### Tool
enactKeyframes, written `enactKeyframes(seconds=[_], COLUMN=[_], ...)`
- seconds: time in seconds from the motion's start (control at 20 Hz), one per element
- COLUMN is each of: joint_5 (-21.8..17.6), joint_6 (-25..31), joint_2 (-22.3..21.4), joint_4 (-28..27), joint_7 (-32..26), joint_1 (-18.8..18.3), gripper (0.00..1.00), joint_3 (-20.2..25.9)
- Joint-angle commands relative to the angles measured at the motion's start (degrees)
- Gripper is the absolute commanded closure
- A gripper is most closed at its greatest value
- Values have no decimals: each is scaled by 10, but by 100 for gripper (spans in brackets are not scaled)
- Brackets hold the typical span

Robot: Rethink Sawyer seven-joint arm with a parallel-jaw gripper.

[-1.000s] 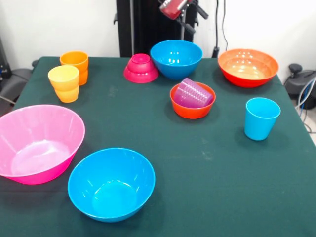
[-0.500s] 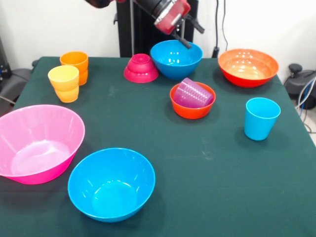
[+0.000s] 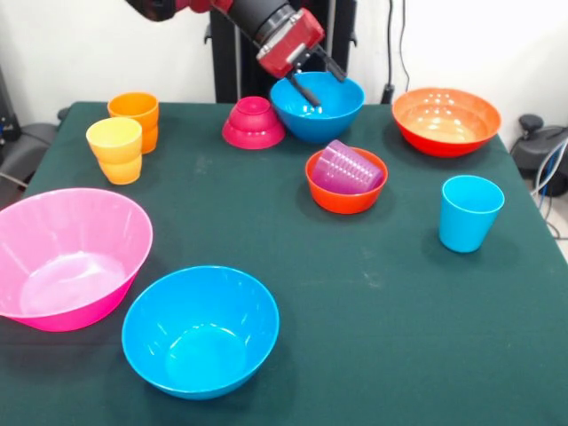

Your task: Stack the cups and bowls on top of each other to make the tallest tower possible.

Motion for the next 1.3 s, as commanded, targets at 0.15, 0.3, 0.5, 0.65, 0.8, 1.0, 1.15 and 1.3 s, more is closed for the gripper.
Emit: enactKeyframes(seconds=[0.15, 0.3, 0.5, 0.65, 0.8, 1.0, 1.15, 1.3], joint_5=[99, 125, 153, 188, 182, 127, 111, 97], joint_6=[-20, -46, -90, -134, -150, -150, -166, -179], joint_2=[-41, -16, 35, 59, 70, 90, 111, 146], joint_4=[-65, -80, -103, -116, -131, -155, -172, -194], joint_7=[-82, -106, -140, -165, -158, -114, -104, -97], joint_1=[8, 1, 4, 15, 26, 20, 13, 14], gripper=[0, 0, 0, 0, 0, 0, 0, 0], joint_3=[-52, -77, -106, -134, -147, -160, -168, -172])
